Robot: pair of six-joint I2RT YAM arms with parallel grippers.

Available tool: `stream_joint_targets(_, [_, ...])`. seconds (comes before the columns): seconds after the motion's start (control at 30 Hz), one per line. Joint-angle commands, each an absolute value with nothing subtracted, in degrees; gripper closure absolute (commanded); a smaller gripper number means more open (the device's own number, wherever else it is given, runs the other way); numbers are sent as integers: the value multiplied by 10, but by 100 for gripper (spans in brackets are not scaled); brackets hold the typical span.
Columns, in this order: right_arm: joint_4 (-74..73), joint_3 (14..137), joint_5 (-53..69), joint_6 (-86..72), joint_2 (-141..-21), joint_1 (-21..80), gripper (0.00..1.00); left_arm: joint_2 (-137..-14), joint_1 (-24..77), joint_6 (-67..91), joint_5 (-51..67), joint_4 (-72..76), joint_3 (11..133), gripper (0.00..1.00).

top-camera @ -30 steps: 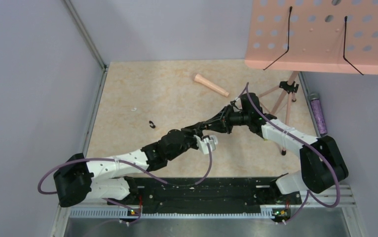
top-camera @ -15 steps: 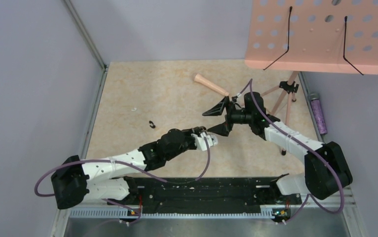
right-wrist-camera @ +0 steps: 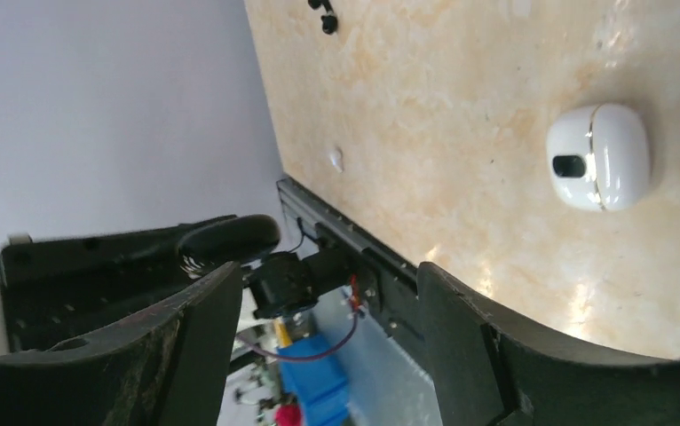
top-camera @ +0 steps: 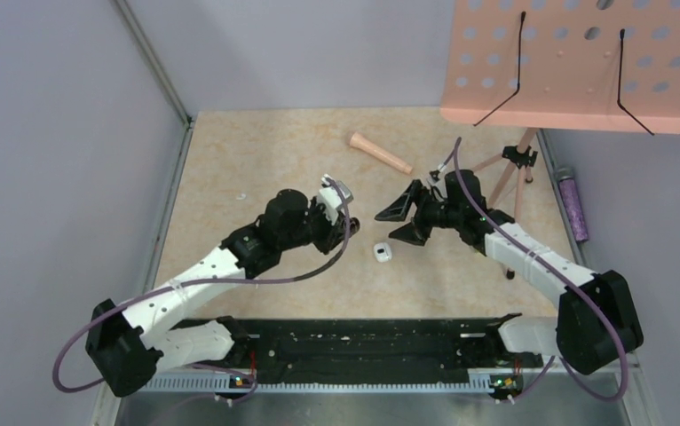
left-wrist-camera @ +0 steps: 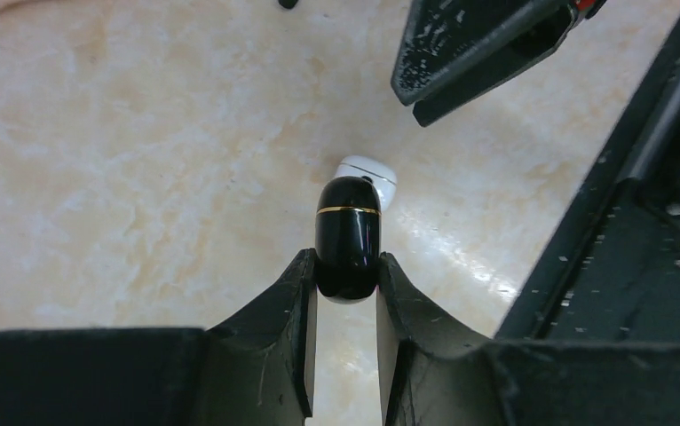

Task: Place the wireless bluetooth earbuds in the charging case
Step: Open the charging case to the charging case.

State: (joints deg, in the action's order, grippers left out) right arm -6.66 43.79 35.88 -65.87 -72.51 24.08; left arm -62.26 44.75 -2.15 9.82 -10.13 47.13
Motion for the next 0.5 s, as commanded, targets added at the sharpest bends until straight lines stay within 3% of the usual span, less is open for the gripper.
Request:
stream_joint_targets(0.0, [7,405,297,-538,-641,236,31,-639,376,108,272,-171,541,100])
stream_joint_targets(0.23, [219,321,345,-495,-544,236,33,-713,284,196,589,-116,563,100])
stream_joint_targets(0.47, [268,335,397,-452,-545,237,29,-767,280,254,682,-82,599,100])
